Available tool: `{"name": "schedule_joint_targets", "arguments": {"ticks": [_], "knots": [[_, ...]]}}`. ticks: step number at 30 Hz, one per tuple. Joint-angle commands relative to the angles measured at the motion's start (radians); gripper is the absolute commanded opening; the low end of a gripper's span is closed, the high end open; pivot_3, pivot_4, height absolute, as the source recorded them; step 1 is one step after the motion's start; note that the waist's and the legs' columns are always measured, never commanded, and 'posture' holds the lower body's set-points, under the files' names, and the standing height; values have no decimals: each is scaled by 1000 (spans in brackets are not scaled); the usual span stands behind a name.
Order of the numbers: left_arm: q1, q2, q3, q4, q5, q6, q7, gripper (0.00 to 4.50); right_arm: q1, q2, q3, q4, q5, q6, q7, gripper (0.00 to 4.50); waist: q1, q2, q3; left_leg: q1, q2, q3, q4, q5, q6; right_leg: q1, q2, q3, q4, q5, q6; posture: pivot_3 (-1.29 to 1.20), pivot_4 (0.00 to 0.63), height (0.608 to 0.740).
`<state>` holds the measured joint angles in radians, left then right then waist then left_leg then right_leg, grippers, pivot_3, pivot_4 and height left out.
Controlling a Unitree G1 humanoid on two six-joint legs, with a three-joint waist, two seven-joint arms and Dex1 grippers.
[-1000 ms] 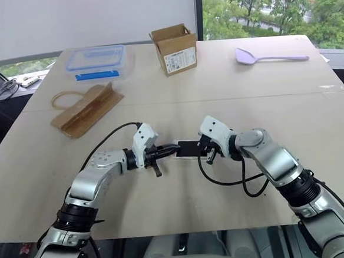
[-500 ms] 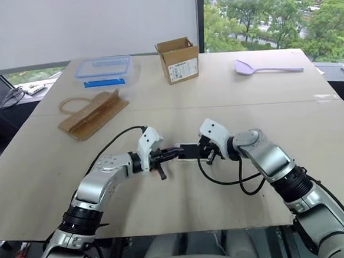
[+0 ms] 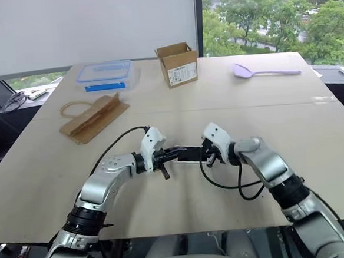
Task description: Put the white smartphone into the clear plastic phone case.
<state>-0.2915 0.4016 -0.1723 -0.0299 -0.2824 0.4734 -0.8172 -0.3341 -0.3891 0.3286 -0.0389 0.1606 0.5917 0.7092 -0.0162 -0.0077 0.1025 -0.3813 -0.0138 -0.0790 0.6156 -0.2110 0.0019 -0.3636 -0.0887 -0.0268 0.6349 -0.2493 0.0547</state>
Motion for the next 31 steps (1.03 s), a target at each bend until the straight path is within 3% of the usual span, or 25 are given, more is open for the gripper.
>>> {"name": "schedule_joint_targets", "arguments": {"ticks": [1, 3, 4, 5, 8, 12, 13, 21, 31], "knots": [[-4, -23, 69, -32, -43, -49, 23, 20, 154, -1, -63, 72, -4, -172, -34, 0, 1, 1, 12, -2, 0, 0, -1, 0, 0, -1, 0, 0, -2, 0, 0, 0, 150, 740], [-7, -50, 122, -41, -92, -49, 40, 20, 198, 26, -171, -33, 103, -211, -11, 0, 5, 6, 20, -8, 0, -1, -1, 0, 0, -5, 0, -1, -4, 0, 0, 0, 150, 740], [-9, -64, 148, -47, -115, -48, 53, 262, 218, 19, -197, -77, 123, -230, 3, 611, 9, 8, 25, -17, 0, 0, -1, 0, 0, -13, 0, -1, -5, 0, 0, 0, 150, 740], [-9, -74, 169, -54, -134, -42, 61, 541, 230, 8, -209, -111, 120, -242, -1, 855, 13, 9, 29, -23, -2, 0, 0, 2, 2, -19, 1, -2, -5, 2, 2, 0, 150, 740], [8, -73, 201, -100, -175, -24, 59, 1729, 265, -31, -251, -219, 144, -245, -4, 2265, 14, 7, 39, -36, -5, 1, 3, 5, 6, -32, 8, -3, 1, 10, 3, 0, 150, 740], [68, -22, 235, -180, -234, 18, 25, 3780, 334, -138, -329, -339, 183, -237, 43, 4327, 13, 5, 51, -37, -8, 3, 0, 5, 4, -33, 5, -2, -3, 7, 5, 0, 150, 740], [81, -10, 242, -194, -247, 25, 21, 4260, 350, -161, -347, -355, 190, -233, 50, 4500, 10, 5, 55, -37, -9, 4, 0, 4, 6, -33, 5, -1, -4, 7, 6, 0, 150, 740], [242, 112, 278, -332, -302, 26, -47, 4397, 491, -292, -529, -461, 257, -213, 88, 4500, 11, 1, 69, -37, -7, 4, 0, 3, 8, -33, 6, -2, -5, 5, 8, 0, 150, 740], [438, 196, 341, -428, -315, 5, -66, 4397, 585, -351, -669, -449, 297, -216, 122, 4500, 21, 1, 69, -36, -4, 4, 1, 3, 8, -32, 7, -1, -3, 3, 4, 0, 150, 740]]}}
